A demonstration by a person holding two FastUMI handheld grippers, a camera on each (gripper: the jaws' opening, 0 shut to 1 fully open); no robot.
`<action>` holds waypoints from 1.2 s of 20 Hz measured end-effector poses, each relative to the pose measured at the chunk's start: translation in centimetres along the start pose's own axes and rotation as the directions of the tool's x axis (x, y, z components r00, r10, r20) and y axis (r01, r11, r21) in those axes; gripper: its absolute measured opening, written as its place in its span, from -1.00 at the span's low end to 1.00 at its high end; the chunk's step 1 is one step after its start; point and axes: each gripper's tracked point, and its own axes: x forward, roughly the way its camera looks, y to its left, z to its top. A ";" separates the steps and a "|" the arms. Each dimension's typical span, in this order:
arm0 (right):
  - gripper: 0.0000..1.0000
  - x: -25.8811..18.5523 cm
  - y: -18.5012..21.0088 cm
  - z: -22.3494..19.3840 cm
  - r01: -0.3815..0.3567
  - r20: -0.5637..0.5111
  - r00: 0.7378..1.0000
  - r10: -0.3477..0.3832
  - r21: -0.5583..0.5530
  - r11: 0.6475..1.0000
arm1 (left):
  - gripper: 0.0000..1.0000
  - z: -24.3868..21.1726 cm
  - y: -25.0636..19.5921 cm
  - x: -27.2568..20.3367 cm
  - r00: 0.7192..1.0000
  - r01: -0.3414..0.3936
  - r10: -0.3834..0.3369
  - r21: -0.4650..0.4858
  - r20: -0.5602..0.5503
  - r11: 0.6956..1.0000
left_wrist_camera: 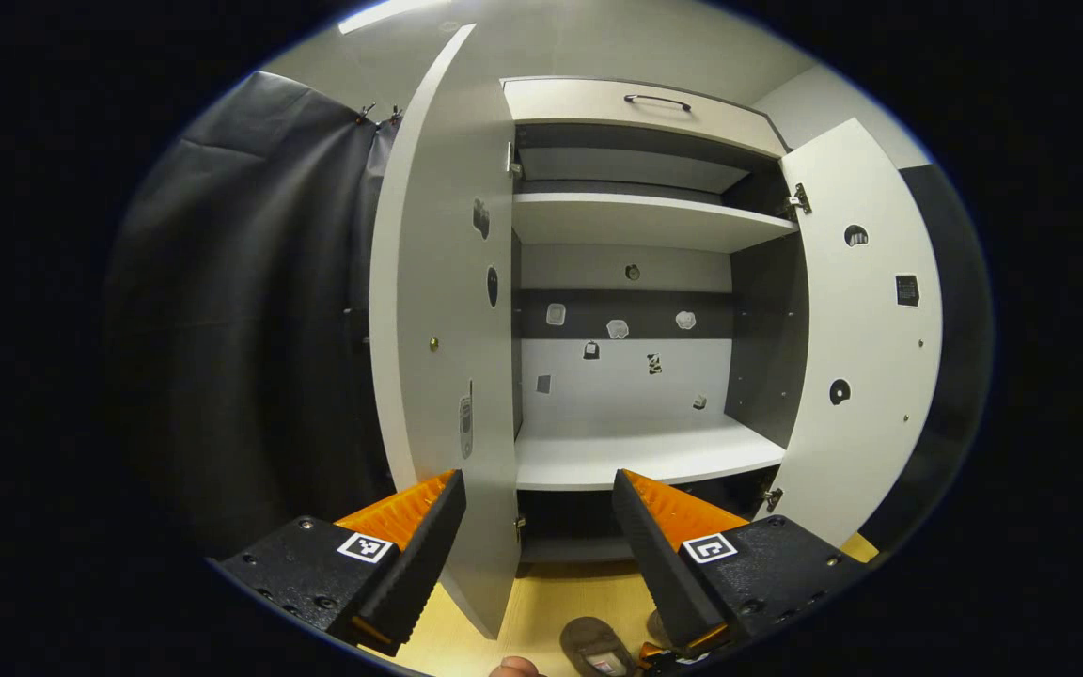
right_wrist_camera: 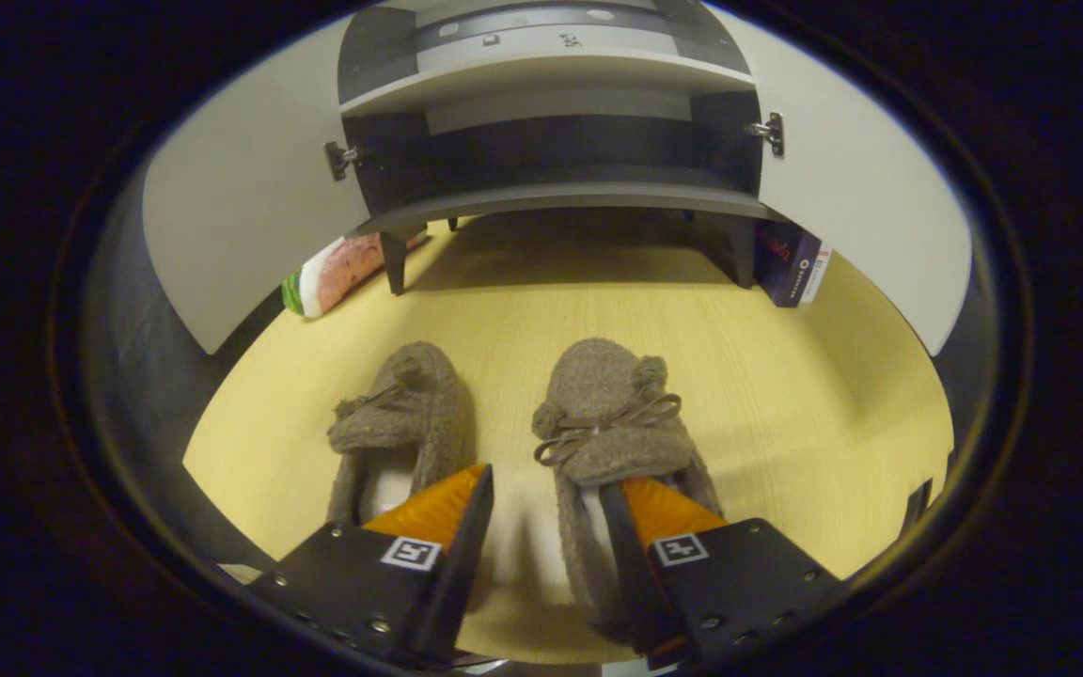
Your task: Grab one shoe with the right hand and put it into the shoe cabinet, grab the other shoe with the left hand and put it into the shoe cabinet; then close the right door with the right hand and the left door with the left hand.
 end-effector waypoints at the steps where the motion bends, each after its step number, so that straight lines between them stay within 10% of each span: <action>1: 0.24 0.8 0.0 0.2 0.005 -0.001 1.000 -0.005 -0.003 1.000 | 0.92 -0.1 0.2 0.0 1.000 -0.003 0.003 0.004 -0.003 1.000; 4: 0.12 1.7 -0.5 -0.3 0.036 -0.033 0.999 -0.037 -0.026 0.999 | 0.89 -0.2 0.4 -0.1 1.000 -0.006 0.006 0.005 -0.004 1.000; 6: -0.66 2.4 -0.7 0.1 0.041 -0.025 0.999 -0.042 -0.036 0.998 | 0.88 -0.2 0.3 0.1 1.000 -0.004 0.004 0.005 -0.005 1.000; 8: -0.65 1.8 -0.9 0.3 0.049 -0.022 0.998 -0.051 -0.048 0.998 | 0.88 -0.2 0.3 0.2 1.000 -0.004 0.004 0.007 -0.006 1.000; 9: -0.96 2.0 -0.6 0.2 0.050 -0.034 0.998 -0.051 -0.051 0.997 | 0.88 -0.2 0.3 0.3 1.000 -0.004 0.004 0.006 -0.006 1.000; 16: -0.99 -0.6 -1.6 5.3 0.048 0.071 0.996 -0.046 -0.034 0.998 | 0.89 -0.3 0.0 0.8 1.000 0.001 -0.001 0.009 -0.008 1.000; 24: -0.99 -8.8 -2.3 24.0 0.049 0.351 0.936 -0.029 -0.047 0.998 | 0.88 -0.3 0.0 0.8 1.000 0.009 -0.009 -0.004 0.000 1.000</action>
